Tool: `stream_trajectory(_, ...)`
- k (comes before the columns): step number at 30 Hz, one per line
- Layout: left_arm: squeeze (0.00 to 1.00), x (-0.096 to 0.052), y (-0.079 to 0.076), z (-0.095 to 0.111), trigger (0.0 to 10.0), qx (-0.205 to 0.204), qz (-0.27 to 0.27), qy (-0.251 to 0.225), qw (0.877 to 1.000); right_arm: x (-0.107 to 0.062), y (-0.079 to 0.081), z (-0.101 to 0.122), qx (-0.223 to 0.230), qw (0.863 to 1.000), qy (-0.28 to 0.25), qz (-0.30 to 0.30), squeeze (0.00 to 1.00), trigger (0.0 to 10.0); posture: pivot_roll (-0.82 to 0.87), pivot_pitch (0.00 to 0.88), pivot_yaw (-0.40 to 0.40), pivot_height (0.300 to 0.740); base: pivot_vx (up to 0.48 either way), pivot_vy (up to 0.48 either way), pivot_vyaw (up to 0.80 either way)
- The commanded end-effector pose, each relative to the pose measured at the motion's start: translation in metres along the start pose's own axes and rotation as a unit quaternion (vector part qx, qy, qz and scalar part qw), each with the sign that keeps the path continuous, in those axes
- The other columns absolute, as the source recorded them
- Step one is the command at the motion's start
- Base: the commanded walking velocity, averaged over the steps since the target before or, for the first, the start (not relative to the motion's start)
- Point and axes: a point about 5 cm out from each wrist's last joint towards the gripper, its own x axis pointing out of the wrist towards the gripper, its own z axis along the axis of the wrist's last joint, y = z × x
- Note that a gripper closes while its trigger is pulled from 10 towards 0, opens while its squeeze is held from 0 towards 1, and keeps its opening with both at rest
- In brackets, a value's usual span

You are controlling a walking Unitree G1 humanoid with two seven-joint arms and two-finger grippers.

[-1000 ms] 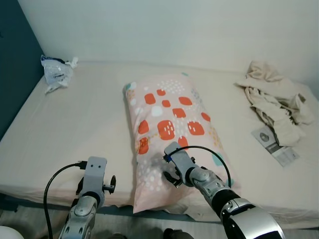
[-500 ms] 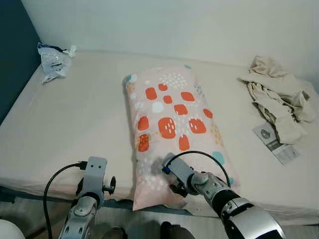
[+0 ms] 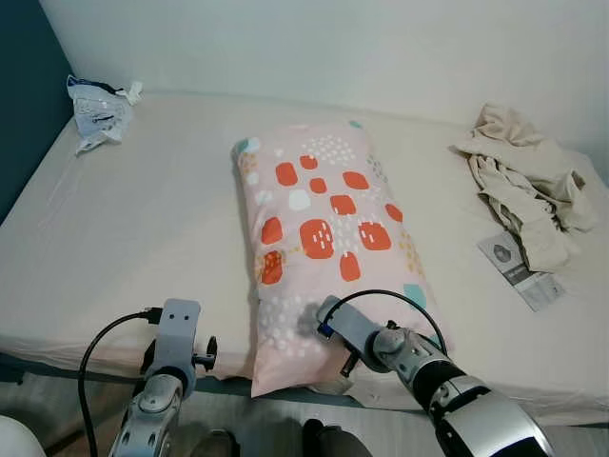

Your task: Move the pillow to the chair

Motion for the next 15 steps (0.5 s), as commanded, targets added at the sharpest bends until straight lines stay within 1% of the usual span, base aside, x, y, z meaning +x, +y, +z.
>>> stream_trajectory(1,0.00,-0.002,0.003,-0.008,10.0,0.003,0.005,0.020,1.000,-0.001,0.001,-0.017,0.017,1.000,0.020,0.002,0.00,0.0,0.12,0.297,-0.087,0.740,0.000,0.000,0.00)
stream_trajectory(3,0.00,-0.001,0.003,-0.008,10.0,0.003,0.004,0.021,1.000,-0.004,-0.005,-0.029,0.033,0.999,0.030,-0.010,0.00,0.0,0.12,0.297,-0.087,0.740,0.000,0.000,0.00)
stream_trajectory(5,0.00,-0.001,0.001,-0.008,10.0,0.003,0.002,0.021,1.000,-0.007,-0.010,-0.037,0.040,0.998,0.038,-0.019,0.00,0.0,0.12,0.302,-0.085,0.740,0.000,0.000,0.00)
stream_trajectory(6,0.00,-0.001,0.000,-0.008,10.0,0.002,0.001,0.021,1.000,-0.010,-0.015,-0.043,0.044,0.998,0.044,-0.029,0.00,0.0,0.12,0.303,-0.085,0.740,0.000,0.000,0.00)
stream_trajectory(8,0.00,-0.001,0.000,-0.008,10.0,0.002,0.001,0.021,1.000,-0.010,-0.015,-0.043,0.044,0.998,0.044,-0.029,0.00,0.0,0.12,0.303,-0.085,0.740,0.000,0.000,0.00)
stream_trajectory(9,0.00,-0.002,-0.001,-0.008,10.0,0.002,0.000,0.021,1.000,-0.014,-0.024,-0.051,0.048,0.996,0.053,-0.046,0.00,0.0,0.12,0.303,-0.085,0.740,0.000,0.000,0.00)
stream_trajectory(10,0.00,-0.002,-0.003,-0.008,10.0,0.000,-0.003,0.022,1.000,-0.026,-0.043,-0.067,0.053,0.993,0.070,-0.083,0.00,0.0,0.12,0.304,-0.087,0.740,0.000,0.000,0.00)
stream_trajectory(11,0.00,-0.002,-0.003,-0.008,10.0,0.000,-0.003,0.022,1.000,-0.026,-0.043,-0.067,0.053,0.993,0.070,-0.083,0.00,0.0,0.12,0.304,-0.087,0.740,0.000,0.000,0.00)
stream_trajectory(13,0.00,-0.003,-0.004,-0.009,10.0,-0.001,-0.004,0.022,1.000,-0.036,-0.059,-0.077,0.055,0.989,0.080,-0.114,0.00,0.0,0.12,0.301,-0.088,0.740,0.000,0.000,0.00)
stream_trajectory(15,0.00,-0.003,-0.004,-0.010,10.0,-0.001,-0.004,0.023,1.000,-0.054,-0.087,-0.085,0.064,0.978,0.084,-0.180,0.00,0.0,0.11,0.301,-0.090,0.740,0.000,0.000,0.00)
